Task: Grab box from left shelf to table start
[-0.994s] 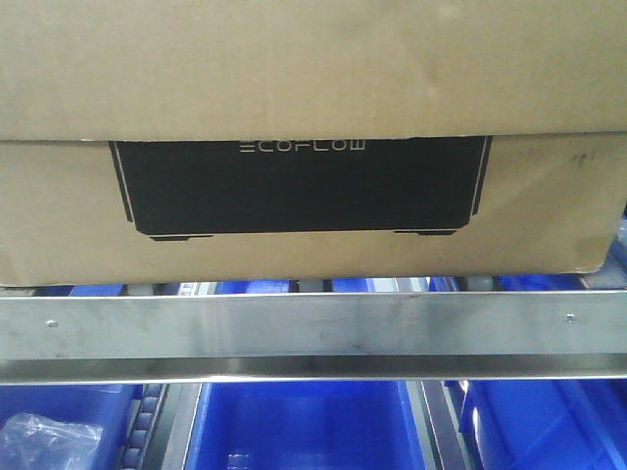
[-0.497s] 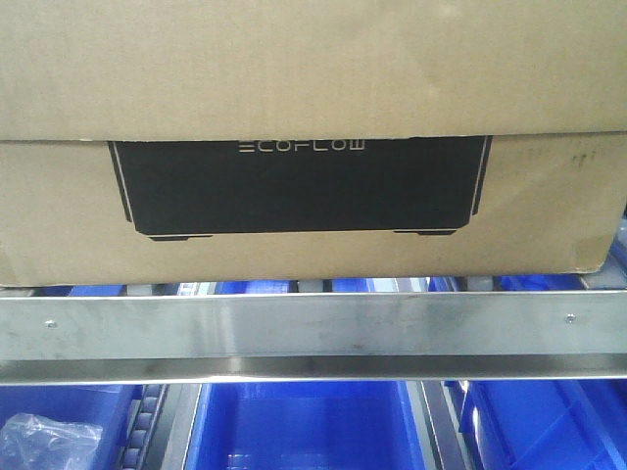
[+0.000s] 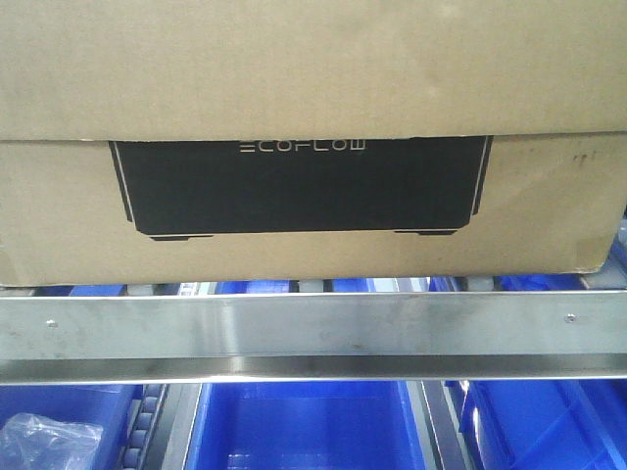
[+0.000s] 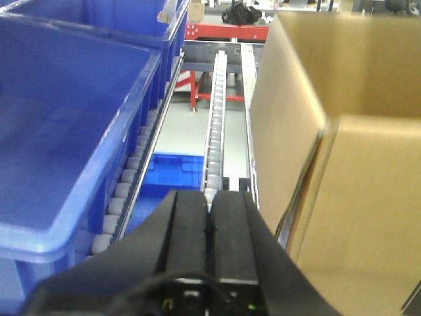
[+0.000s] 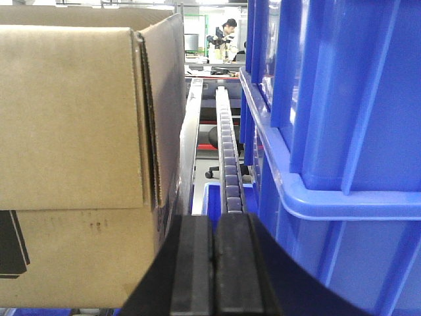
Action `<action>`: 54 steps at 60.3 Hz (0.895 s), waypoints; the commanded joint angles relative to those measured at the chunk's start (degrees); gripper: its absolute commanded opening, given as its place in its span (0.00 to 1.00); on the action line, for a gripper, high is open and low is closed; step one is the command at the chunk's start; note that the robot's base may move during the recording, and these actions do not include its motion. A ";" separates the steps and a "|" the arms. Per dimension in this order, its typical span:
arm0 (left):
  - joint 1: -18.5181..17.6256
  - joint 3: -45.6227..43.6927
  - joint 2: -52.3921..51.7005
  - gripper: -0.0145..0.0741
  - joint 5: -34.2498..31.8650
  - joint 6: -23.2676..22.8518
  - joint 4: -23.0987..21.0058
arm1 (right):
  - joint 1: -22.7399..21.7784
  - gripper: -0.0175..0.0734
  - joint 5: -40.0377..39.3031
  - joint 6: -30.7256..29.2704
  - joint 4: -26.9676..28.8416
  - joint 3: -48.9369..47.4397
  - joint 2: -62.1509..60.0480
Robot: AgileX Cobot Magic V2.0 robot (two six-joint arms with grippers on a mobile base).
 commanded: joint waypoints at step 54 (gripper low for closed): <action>-24.00 -33.29 32.19 0.15 17.40 -18.25 17.08 | -0.33 0.21 -5.16 -0.45 0.05 0.07 -0.26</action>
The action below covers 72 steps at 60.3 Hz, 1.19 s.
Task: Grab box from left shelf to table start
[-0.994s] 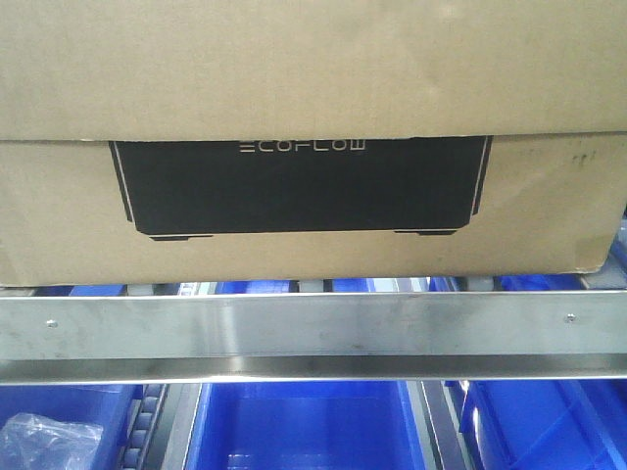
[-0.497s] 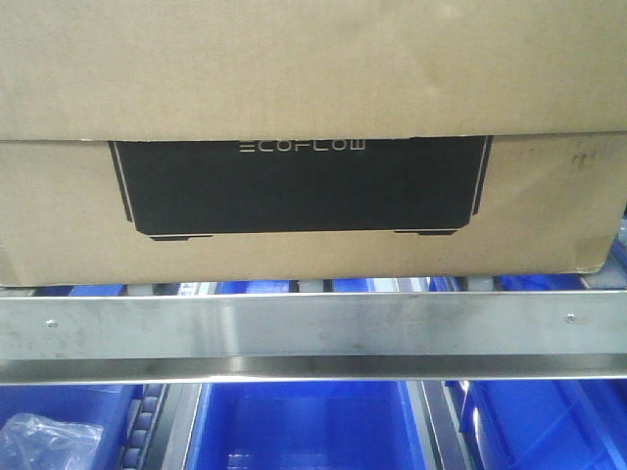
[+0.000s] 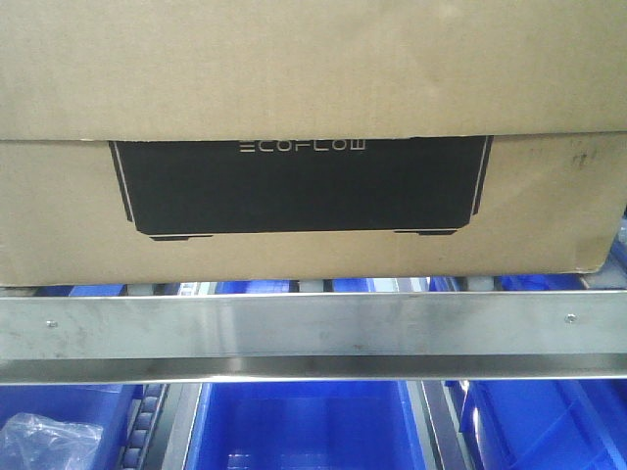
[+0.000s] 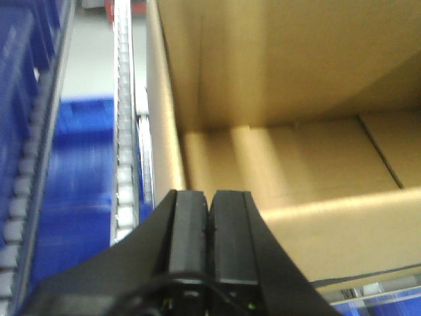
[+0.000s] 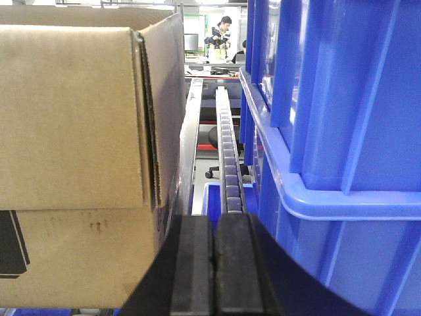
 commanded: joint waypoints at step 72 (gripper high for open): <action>9.31 -39.62 38.11 0.35 27.55 4.66 -11.81 | -0.33 0.21 -5.16 -0.45 0.05 0.07 -0.26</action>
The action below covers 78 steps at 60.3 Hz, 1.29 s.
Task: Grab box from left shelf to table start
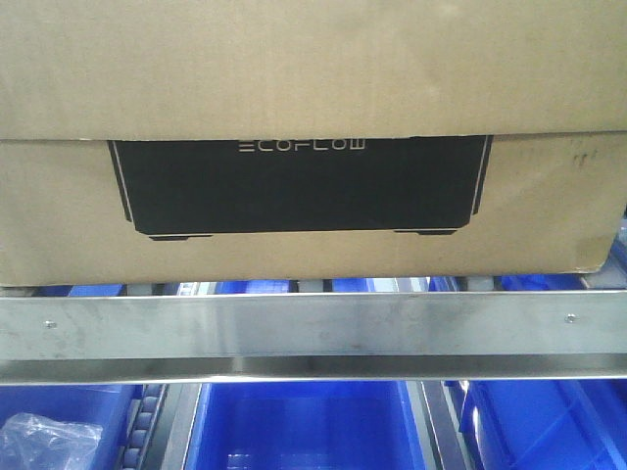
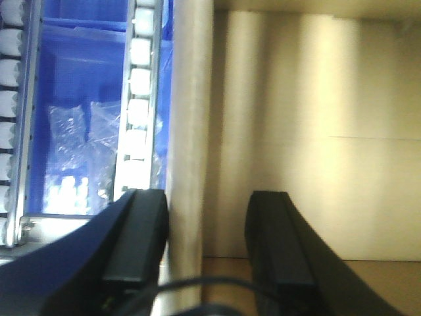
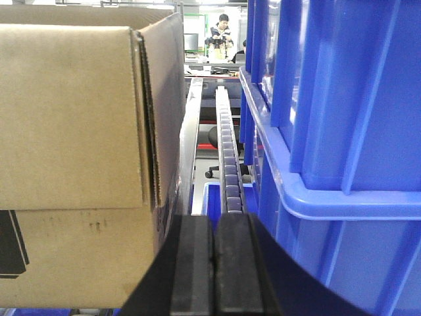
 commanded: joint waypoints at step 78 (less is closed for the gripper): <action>0.03 -1.82 0.11 0.07 -2.14 -0.06 -0.10 | -0.33 0.21 -5.16 -2.87 -1.73 0.07 -0.25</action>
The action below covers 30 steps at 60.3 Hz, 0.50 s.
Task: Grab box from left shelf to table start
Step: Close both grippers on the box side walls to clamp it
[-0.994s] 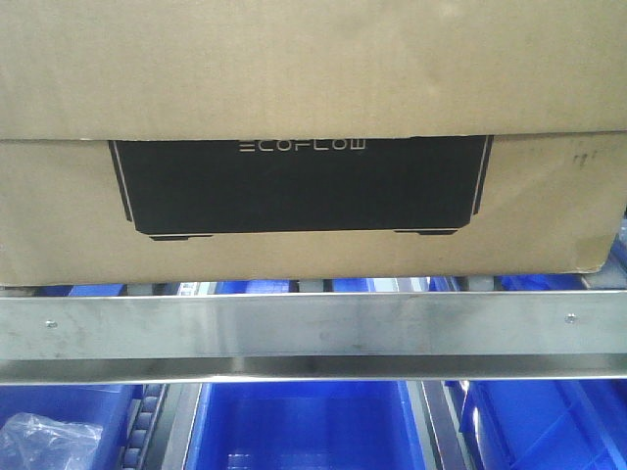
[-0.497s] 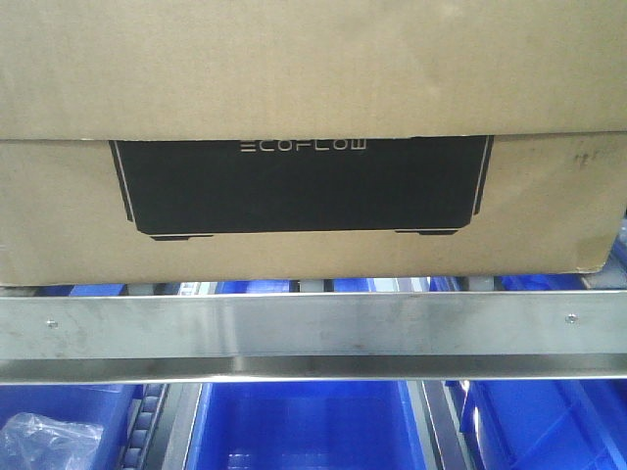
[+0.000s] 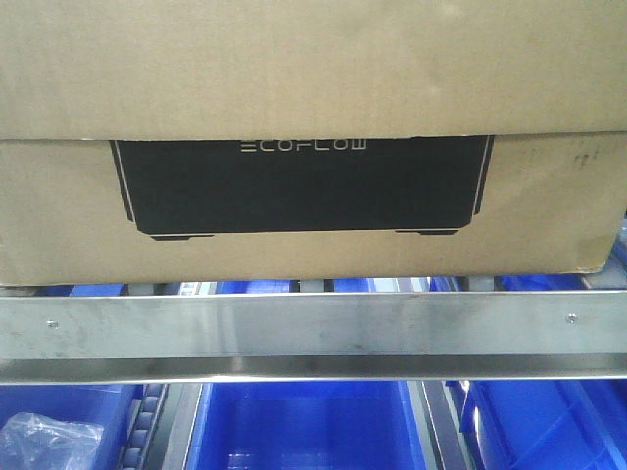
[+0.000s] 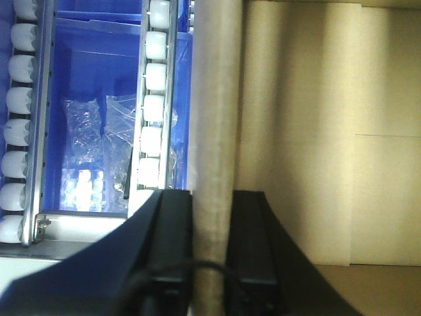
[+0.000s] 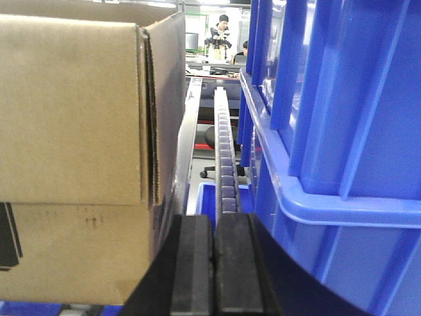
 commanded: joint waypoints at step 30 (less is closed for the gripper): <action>-0.16 -1.56 -1.21 0.07 -2.41 -0.18 -1.44 | -0.25 0.21 25.55 -1.48 -2.37 -21.33 6.89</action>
